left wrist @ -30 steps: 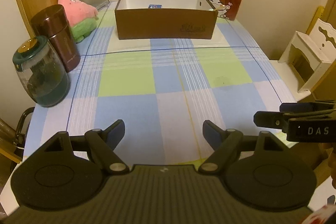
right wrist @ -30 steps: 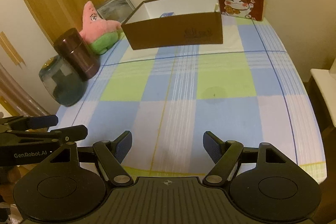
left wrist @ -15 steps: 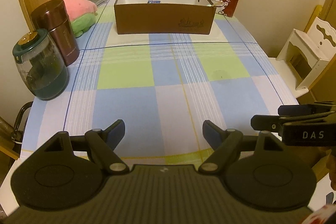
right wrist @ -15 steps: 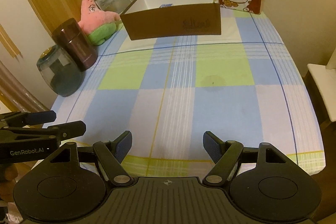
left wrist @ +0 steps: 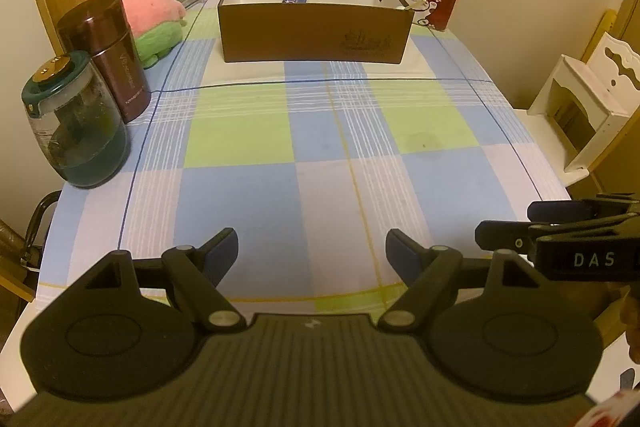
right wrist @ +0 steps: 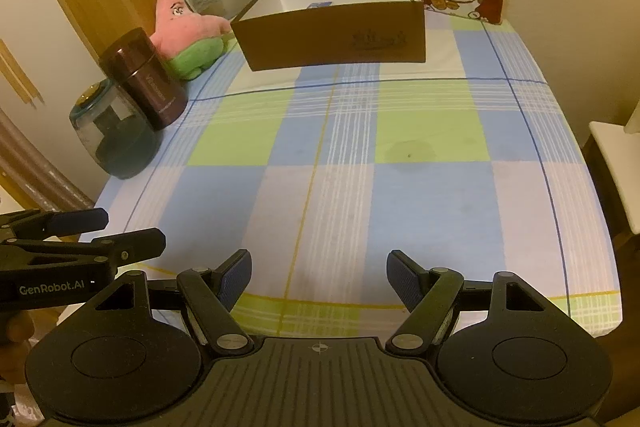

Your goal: Organize rigid objects

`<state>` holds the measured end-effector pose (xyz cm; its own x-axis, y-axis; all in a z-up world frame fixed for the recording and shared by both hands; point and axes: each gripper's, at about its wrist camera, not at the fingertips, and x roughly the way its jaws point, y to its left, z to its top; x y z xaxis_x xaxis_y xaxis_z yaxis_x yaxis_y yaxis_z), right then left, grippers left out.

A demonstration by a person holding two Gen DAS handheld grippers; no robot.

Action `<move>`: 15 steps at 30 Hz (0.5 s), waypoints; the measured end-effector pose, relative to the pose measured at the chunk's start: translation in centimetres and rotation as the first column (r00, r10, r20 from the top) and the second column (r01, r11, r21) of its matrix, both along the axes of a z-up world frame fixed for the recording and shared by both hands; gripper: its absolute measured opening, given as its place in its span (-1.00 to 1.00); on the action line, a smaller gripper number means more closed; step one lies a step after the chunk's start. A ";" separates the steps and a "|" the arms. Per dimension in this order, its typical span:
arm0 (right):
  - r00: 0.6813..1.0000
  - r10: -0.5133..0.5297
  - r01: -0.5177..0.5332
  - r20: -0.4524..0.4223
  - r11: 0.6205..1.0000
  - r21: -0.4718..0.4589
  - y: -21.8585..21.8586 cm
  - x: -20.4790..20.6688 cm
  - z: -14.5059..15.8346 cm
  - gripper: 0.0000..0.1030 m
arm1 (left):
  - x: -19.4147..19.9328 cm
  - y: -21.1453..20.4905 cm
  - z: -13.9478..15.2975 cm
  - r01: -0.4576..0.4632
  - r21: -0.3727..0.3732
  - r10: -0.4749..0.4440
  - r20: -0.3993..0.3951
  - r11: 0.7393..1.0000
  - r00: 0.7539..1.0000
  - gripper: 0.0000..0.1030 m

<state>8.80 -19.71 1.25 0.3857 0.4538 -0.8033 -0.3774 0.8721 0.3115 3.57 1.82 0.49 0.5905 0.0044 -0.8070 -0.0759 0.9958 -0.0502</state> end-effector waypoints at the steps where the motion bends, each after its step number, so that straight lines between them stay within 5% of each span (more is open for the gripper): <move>1: 1.000 0.000 0.000 -0.001 1.000 0.000 0.0 0.0 0.0 0.44 | 0.0 0.0 0.0 0.000 0.001 0.000 -0.001 1.000 1.000 0.55; 15: 1.000 0.002 -0.002 -0.003 1.000 0.001 0.3 0.2 -0.1 0.44 | 0.3 0.1 -0.1 -0.003 -0.004 0.003 0.000 1.000 1.000 0.55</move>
<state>8.99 -19.37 1.17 0.3824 0.4552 -0.8041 -0.3785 0.8710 0.3131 3.86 1.88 0.42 0.5903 0.0028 -0.8072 -0.0788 0.9954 -0.0542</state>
